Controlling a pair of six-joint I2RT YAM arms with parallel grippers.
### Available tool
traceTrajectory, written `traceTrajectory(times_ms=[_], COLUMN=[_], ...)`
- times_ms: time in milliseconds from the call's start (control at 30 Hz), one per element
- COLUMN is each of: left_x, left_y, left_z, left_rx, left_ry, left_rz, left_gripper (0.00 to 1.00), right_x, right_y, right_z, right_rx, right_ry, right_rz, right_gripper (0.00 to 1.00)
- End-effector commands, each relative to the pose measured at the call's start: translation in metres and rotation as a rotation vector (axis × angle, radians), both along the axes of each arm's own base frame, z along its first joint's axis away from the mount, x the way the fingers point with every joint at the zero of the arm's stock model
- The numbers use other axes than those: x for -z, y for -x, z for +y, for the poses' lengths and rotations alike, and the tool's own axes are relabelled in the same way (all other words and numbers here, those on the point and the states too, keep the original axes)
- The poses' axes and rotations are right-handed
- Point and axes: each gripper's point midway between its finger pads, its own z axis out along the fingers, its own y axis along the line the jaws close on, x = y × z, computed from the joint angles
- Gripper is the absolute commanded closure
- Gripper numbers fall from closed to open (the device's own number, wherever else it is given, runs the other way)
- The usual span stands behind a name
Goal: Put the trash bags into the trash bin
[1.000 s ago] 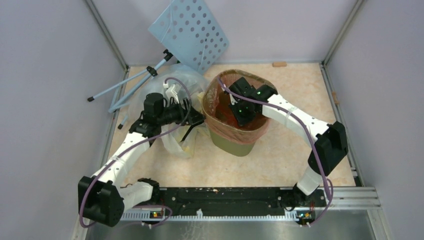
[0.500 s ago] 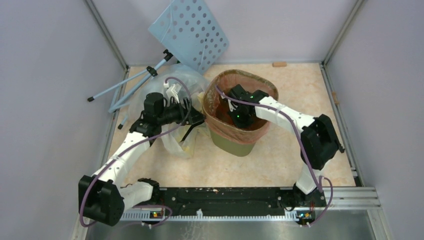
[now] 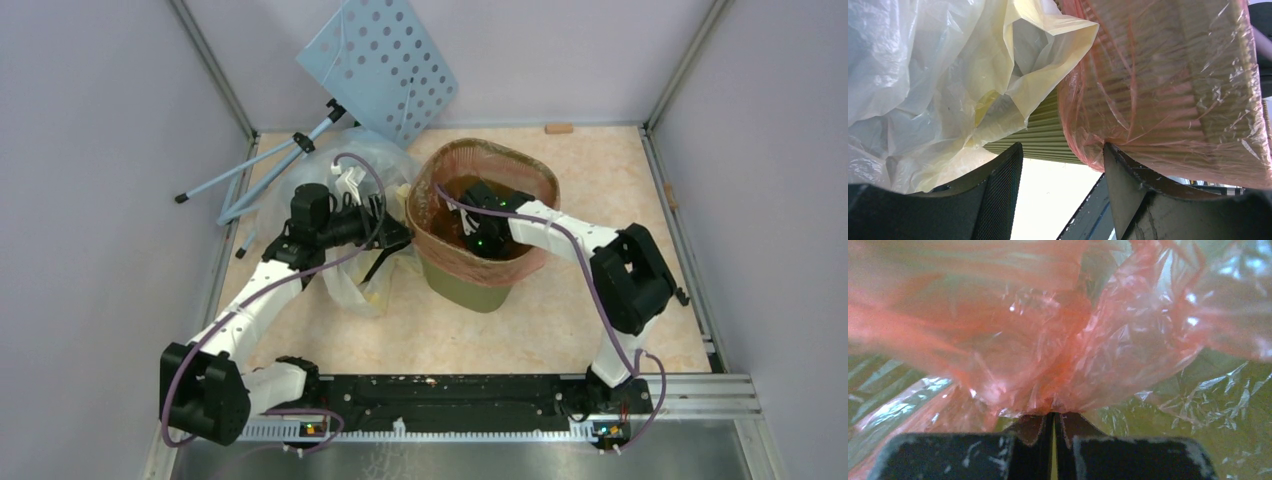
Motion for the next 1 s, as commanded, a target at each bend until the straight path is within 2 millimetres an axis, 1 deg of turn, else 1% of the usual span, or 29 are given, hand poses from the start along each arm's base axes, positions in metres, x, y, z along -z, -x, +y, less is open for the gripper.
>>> traceTrajectory(times_ms=[0, 233, 400, 633, 800, 967], left_x=[-0.018, -0.02, -0.021, -0.037, -0.042, -0.042], left_y=[-0.004, -0.005, -0.006, -0.007, -0.008, -0.009], left_z=[-0.005, -0.007, -0.009, -0.008, -0.009, -0.009], left_rx=[0.027, 0.033, 0.038, 0.034, 0.032, 0.035], left_ry=[0.034, 0.038, 0.043, 0.048, 0.051, 0.047], left_rz=[-0.065, -0.068, -0.06, -0.096, -0.105, -0.1], left_gripper=[0.35, 0.35, 0.35, 0.35, 0.35, 0.35], right_x=[0.013, 0.029, 0.034, 0.043, 0.041, 0.031], right_y=[-0.006, -0.003, -0.003, -0.003, -0.006, -0.01], right_z=[0.007, 0.007, 0.006, 0.005, 0.007, 0.008], right_rx=[0.008, 0.001, 0.001, -0.009, -0.012, -0.008], right_ry=[-0.04, -0.026, -0.018, 0.013, 0.016, 0.012], right_rz=[0.017, 0.058, 0.067, 0.1, 0.098, 0.082], right_gripper=[1.0, 1.0, 1.0, 1.0, 1.0, 1.0])
